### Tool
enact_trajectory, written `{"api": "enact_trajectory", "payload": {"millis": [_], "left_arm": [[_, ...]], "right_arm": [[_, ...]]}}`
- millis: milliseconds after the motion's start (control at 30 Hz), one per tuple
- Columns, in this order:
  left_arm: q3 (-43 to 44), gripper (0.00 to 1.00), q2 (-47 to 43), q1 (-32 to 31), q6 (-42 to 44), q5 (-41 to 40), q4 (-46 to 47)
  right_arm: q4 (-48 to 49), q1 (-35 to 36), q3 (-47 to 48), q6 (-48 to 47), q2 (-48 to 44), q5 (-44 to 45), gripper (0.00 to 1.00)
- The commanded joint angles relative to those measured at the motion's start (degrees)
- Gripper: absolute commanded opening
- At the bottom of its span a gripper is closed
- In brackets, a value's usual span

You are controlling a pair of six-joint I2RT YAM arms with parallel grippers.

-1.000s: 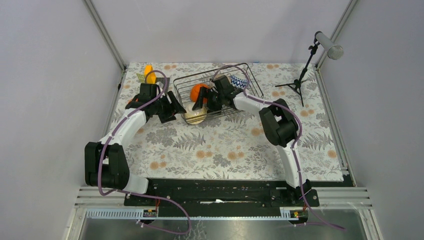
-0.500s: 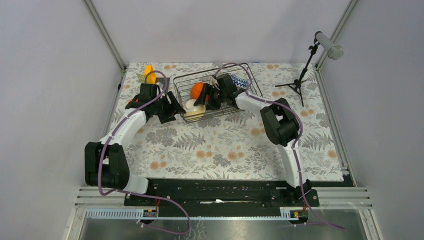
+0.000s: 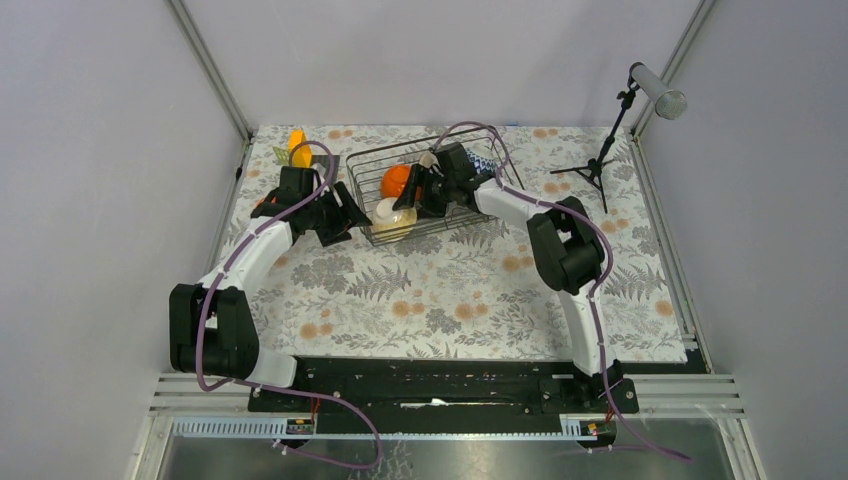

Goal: Unload the bowls from the dish rack

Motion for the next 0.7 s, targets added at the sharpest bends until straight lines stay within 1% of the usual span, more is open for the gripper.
{"api": "enact_trajectory", "payload": {"millis": [0,267,667], "left_arm": [[2.4,0.7,-1.8,-0.1,-0.4,-0.6,2.6],[2.5,0.7,-2.2,-0.1,-0.9,0.1,4.1],[3.5,0.7,-2.8,-0.1,0.0,-0.1,4.5]], "right_arm": [[-1.7,-0.9,3.2,-2.0,-5.5,2.6,0.71],[-1.7,-1.0,3.2,-3.7,-8.0,5.2,0.7],[-1.7,-0.9,5.5,-7.0,-9.1,4.9,0.69]]}}
